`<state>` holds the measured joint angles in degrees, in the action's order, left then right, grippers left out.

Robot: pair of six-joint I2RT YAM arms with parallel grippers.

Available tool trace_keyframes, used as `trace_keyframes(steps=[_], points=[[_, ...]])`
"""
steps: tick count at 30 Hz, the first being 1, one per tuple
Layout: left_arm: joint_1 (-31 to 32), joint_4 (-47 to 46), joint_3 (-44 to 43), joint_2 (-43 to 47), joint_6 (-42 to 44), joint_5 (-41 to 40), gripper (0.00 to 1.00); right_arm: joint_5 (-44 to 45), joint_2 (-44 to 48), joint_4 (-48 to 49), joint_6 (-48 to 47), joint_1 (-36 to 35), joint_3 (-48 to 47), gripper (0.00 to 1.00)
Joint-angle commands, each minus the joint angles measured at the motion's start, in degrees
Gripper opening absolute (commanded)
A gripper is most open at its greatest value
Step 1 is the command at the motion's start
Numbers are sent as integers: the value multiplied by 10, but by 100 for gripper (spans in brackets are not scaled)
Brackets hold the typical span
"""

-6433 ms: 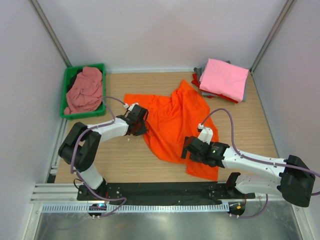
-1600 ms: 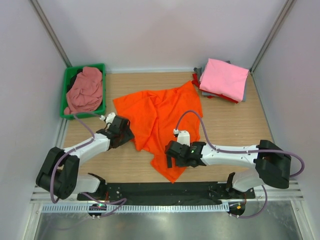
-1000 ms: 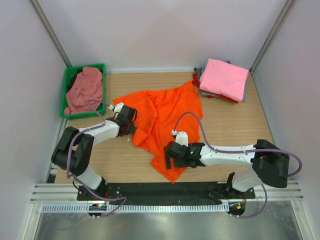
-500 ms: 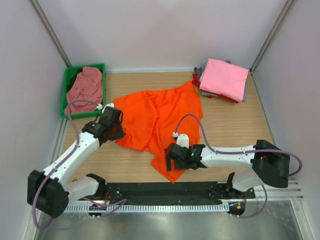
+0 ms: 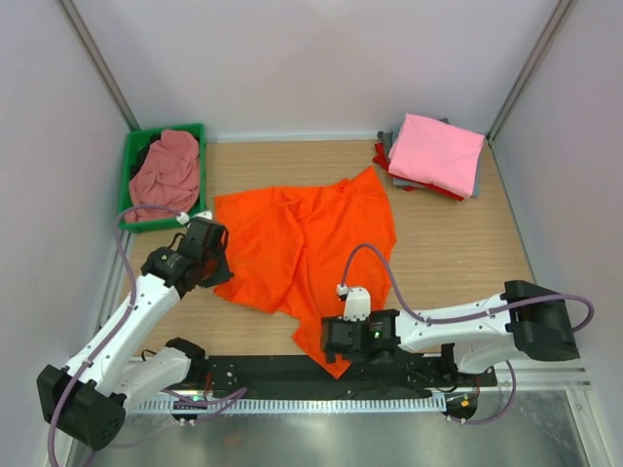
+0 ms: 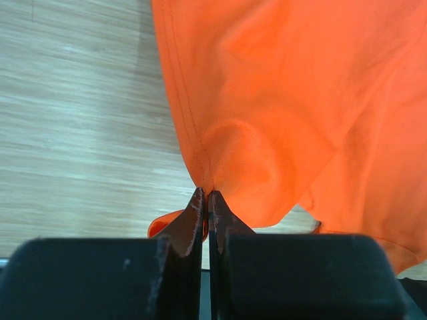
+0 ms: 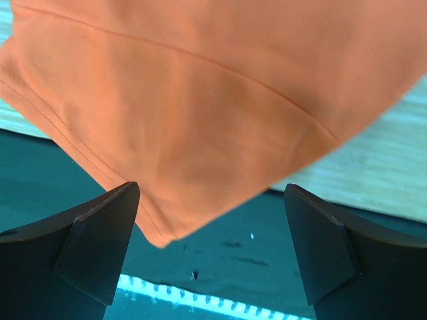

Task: Fold and stack the t-shirts
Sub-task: Flatten the tshirt out

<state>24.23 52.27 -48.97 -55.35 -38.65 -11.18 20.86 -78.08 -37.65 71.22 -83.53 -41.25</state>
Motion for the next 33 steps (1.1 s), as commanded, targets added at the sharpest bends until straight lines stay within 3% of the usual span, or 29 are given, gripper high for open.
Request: trace_keyframes(steps=[1, 6, 16, 19, 23, 25, 28, 29, 31, 33], points=[[-3, 22, -28, 14, 8, 4, 0, 55, 27, -69, 90, -29, -21, 97], [-3, 21, -23, 28, 6, 3, 0, 46, 2, -44, 138, -95, -23, 98], [-2, 18, -20, 22, 7, 6, 0, 41, -68, 47, 160, -116, -12, 93], [-3, 15, -19, 24, 7, 5, 0, 41, -78, 55, 151, -116, -22, 84], [-3, 14, -17, 33, 5, -3, 0, 37, -90, 69, 143, -117, -35, 59], [-3, 13, -17, 35, 4, -5, 0, 33, -100, 76, 139, -117, -38, 54], [-3, 14, -17, 36, 3, -6, 0, 38, -116, 70, 137, -121, -51, 32], [-3, 13, -17, 37, 3, -7, 0, 43, -118, 57, 139, -123, -58, 16], [-3, 13, -17, 41, 3, -7, 0, 53, -106, 36, 152, -124, -60, 1], [-3, 16, -24, 45, 6, -3, 0, 80, -75, -7, 162, -126, -63, 1]])
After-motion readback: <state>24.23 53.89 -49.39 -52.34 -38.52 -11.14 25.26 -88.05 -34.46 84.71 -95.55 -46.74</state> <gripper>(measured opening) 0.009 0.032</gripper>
